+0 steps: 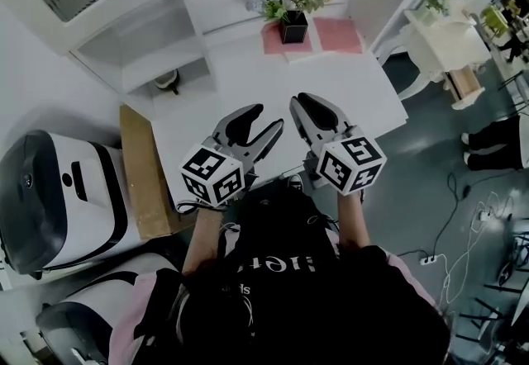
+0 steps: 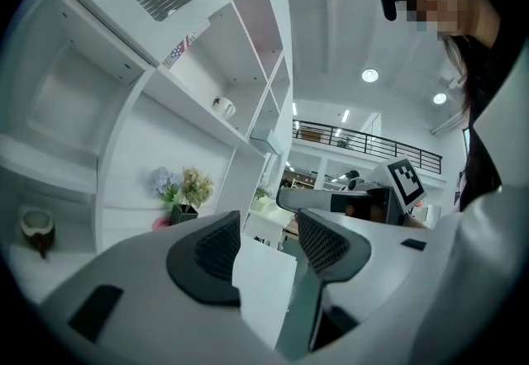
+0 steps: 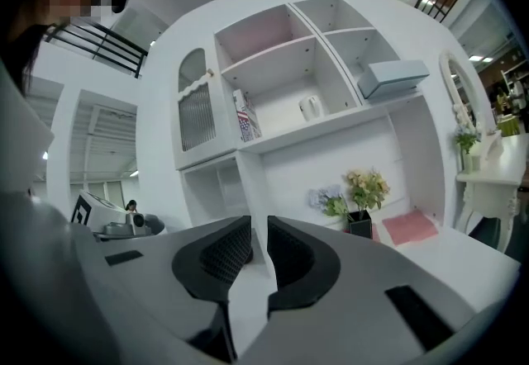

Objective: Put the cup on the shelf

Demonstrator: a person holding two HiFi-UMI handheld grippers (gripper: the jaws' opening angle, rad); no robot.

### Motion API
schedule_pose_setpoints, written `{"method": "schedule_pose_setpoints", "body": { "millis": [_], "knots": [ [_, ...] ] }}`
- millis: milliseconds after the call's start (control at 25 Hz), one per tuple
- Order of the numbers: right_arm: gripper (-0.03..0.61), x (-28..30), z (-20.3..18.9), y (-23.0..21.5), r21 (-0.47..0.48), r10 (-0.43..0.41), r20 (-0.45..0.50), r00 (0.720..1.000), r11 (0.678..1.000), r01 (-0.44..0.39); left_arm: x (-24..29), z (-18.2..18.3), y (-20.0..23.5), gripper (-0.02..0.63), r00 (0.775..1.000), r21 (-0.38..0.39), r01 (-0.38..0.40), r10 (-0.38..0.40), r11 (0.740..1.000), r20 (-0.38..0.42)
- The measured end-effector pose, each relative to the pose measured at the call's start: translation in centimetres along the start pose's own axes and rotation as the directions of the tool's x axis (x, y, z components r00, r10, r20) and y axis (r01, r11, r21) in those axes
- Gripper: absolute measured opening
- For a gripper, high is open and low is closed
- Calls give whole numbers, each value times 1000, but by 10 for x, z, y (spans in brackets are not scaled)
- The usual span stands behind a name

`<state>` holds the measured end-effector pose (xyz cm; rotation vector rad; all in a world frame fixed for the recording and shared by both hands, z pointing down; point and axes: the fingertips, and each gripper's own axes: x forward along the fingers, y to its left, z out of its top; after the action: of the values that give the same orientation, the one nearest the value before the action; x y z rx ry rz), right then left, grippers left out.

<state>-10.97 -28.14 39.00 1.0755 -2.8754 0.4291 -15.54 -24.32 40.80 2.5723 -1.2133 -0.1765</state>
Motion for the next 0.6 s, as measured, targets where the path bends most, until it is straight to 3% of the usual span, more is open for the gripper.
{"method": "schedule_pose_setpoints", "body": {
  "millis": [320,600],
  "knots": [
    [64,-37,-12,20,-5,0,-15,1000,1000,0,-18,-25,-22,230,1000,-45,12,-13,999,-12],
    [60,-66,-16,25,-20,25,-46,999,999,-26,-14,-22,-46,221,1000,-42,20,-19,999,5]
  ]
}}
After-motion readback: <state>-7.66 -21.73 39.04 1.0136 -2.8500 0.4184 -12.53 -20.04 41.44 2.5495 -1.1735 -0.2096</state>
